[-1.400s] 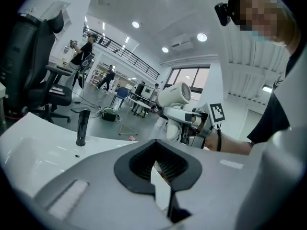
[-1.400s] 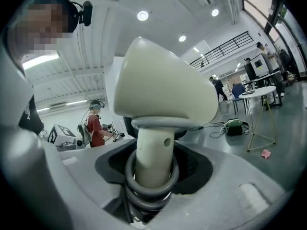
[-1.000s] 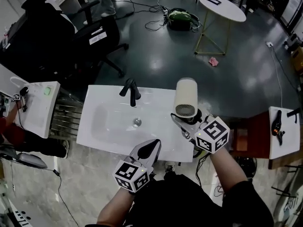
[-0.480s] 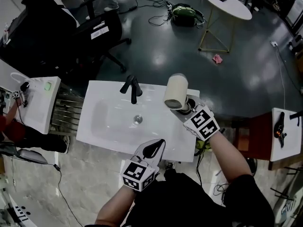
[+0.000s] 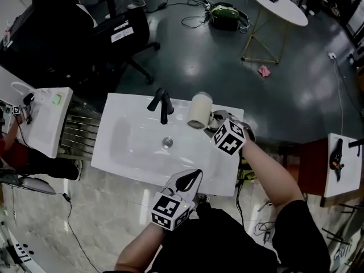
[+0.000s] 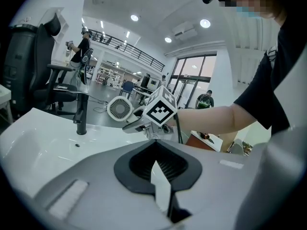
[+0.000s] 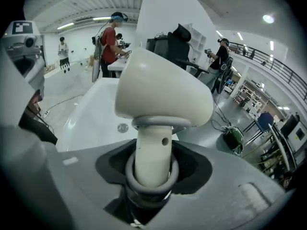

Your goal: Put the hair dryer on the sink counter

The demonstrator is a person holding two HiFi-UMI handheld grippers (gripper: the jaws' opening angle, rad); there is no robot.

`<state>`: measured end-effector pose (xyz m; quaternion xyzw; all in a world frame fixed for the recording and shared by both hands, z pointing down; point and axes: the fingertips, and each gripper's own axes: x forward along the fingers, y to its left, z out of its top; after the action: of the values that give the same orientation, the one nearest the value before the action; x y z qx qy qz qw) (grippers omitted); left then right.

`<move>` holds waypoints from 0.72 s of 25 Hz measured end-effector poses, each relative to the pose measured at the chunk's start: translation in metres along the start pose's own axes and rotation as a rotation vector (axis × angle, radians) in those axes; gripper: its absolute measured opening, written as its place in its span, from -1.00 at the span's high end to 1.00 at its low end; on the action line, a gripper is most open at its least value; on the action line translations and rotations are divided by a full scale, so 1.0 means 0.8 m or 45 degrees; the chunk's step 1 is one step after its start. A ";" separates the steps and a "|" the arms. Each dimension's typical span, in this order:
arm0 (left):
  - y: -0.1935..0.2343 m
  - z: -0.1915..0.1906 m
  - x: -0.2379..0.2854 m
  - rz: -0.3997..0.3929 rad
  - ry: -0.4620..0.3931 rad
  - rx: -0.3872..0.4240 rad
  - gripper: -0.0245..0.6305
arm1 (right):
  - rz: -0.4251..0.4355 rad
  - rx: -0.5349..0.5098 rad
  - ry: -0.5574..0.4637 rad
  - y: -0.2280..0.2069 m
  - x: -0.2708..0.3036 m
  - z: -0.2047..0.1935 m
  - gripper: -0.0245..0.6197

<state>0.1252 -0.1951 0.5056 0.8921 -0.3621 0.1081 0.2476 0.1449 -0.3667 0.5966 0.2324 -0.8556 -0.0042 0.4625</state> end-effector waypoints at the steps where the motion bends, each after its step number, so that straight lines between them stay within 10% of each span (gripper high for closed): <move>1: 0.002 -0.001 -0.001 0.003 -0.001 -0.003 0.92 | 0.006 -0.024 0.029 0.000 0.007 -0.002 0.29; 18: 0.016 -0.020 -0.004 0.027 0.034 -0.024 0.92 | 0.098 -0.308 0.397 -0.007 0.097 -0.036 0.28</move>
<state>0.1136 -0.1926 0.5225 0.8843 -0.3693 0.1195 0.2596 0.1339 -0.3965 0.6732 0.1399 -0.7750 -0.0532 0.6140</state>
